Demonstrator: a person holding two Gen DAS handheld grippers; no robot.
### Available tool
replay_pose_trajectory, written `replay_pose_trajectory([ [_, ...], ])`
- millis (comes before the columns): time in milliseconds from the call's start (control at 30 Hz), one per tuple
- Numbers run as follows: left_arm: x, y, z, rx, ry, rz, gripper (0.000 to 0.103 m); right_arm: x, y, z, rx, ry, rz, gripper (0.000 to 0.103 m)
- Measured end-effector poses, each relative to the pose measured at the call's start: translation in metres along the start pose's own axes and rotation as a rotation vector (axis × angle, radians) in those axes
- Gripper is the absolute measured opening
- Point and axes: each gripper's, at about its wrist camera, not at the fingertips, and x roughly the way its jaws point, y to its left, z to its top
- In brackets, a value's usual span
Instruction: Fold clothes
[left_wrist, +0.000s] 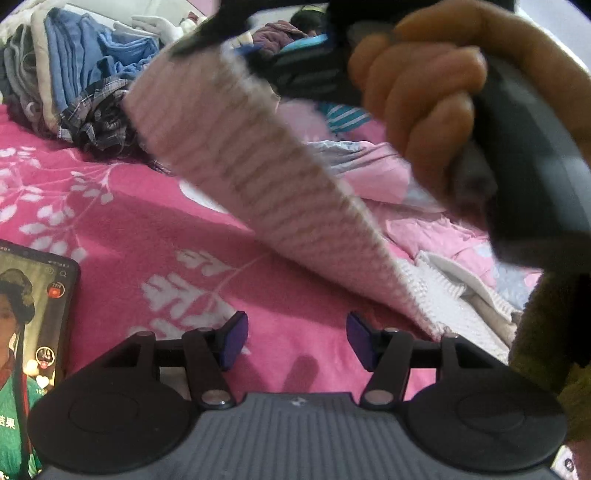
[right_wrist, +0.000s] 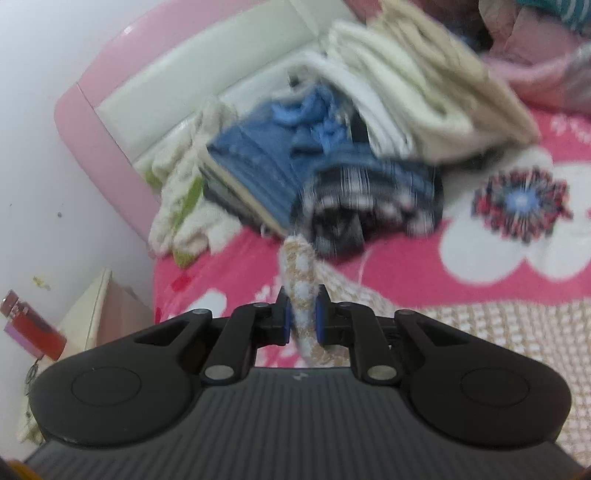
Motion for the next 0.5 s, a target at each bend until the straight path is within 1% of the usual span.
replay_pose_trajectory([
  [100,-0.001,0.002,0.0,-0.012,-0.002,-0.008,0.059,-0.014,0.01,0.006,-0.051,-0.091,-0.019,0.011],
  [133,-0.002,0.002,-0.001,-0.013,-0.003,-0.009,0.059,-0.014,0.012,0.006,-0.063,-0.094,-0.019,0.011],
  [200,-0.003,0.002,-0.001,-0.012,-0.009,-0.016,0.06,-0.005,0.012,0.003,-0.067,-0.044,-0.013,0.012],
  [267,-0.002,0.001,-0.002,-0.009,-0.009,-0.019,0.06,0.01,0.014,-0.005,-0.068,0.074,-0.008,0.019],
  [300,-0.003,0.001,-0.002,-0.007,-0.01,-0.019,0.06,0.017,0.015,-0.01,-0.075,0.126,-0.007,0.02],
  [333,-0.003,0.0,-0.002,-0.006,-0.011,-0.018,0.06,0.019,0.019,-0.014,-0.09,0.155,-0.005,0.022],
  [400,-0.003,-0.002,-0.002,0.0,-0.012,-0.014,0.06,0.014,0.023,-0.017,-0.107,0.156,0.014,0.025],
  [500,-0.004,-0.004,-0.003,0.006,-0.014,-0.007,0.06,-0.011,0.023,-0.008,-0.072,0.086,0.068,0.029],
])
